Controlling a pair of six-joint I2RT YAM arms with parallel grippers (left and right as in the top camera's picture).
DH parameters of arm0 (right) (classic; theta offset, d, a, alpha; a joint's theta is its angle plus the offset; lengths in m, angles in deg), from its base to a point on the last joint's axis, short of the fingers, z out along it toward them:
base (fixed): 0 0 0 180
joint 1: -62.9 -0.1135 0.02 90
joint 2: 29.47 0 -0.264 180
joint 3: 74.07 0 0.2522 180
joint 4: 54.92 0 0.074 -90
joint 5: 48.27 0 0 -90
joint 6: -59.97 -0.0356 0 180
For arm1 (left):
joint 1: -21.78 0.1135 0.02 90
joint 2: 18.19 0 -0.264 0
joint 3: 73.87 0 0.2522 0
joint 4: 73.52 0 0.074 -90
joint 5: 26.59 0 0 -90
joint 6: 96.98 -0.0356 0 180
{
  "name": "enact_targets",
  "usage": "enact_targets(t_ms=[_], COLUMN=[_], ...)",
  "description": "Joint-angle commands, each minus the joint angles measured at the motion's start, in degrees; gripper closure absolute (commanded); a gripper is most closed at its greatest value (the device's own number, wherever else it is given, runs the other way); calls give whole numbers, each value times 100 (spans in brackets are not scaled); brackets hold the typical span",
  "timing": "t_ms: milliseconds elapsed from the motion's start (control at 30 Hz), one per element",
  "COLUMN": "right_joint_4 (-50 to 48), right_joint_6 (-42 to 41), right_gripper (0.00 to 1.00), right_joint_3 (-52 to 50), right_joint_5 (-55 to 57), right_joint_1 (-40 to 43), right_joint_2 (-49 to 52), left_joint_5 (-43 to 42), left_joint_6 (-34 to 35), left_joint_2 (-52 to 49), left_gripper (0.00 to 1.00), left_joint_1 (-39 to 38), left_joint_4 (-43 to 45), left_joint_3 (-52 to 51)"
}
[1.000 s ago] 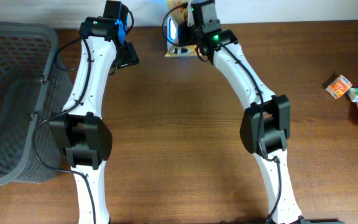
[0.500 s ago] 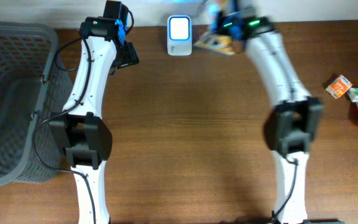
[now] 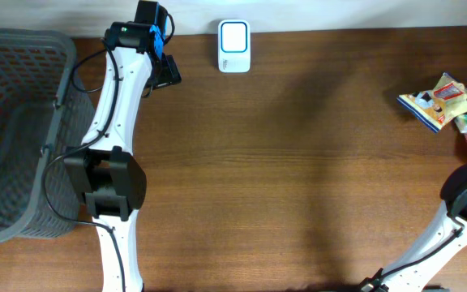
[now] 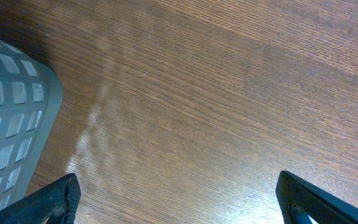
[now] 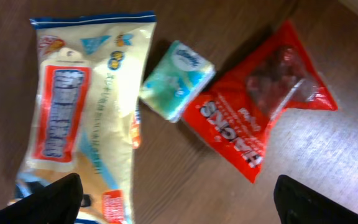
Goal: Scan the item barcode
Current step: 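Carry the wet-wipes pack to the right edge and release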
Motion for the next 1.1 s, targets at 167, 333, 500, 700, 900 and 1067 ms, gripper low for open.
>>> enact_targets(t_ms=[167, 333, 500, 700, 900, 1067], right_joint_4=[929, 1753, 2124, 2124, 2124, 2124], right_joint_6=[813, 1355, 1508, 1499, 1495, 1504], right_gripper=[1, 1, 1, 1, 1, 2], right_joint_3=[33, 33, -415, -2761, -4332, -4507], right_joint_5=[-1427, -1978, -1965, -1980, -2210, -2146], right_joint_1=[66, -214, -1075, -2581, -2951, -2951], right_joint_2=[-678, -2210, -3770, -5668, -6170, -5847], left_joint_5=[61, 61, 61, 61, 61, 61], left_joint_6=[66, 66, 66, 66, 66, 66], left_joint_2=[144, 144, 144, 144, 144, 144], left_gripper=[1, 1, 1, 1, 1, 1], left_joint_1=[-11, -11, 9, -7, -7, -7], left_joint_4=[-7, -7, -7, -7, -7, -7], left_joint_3=[-13, -13, -13, -13, -13, -13])
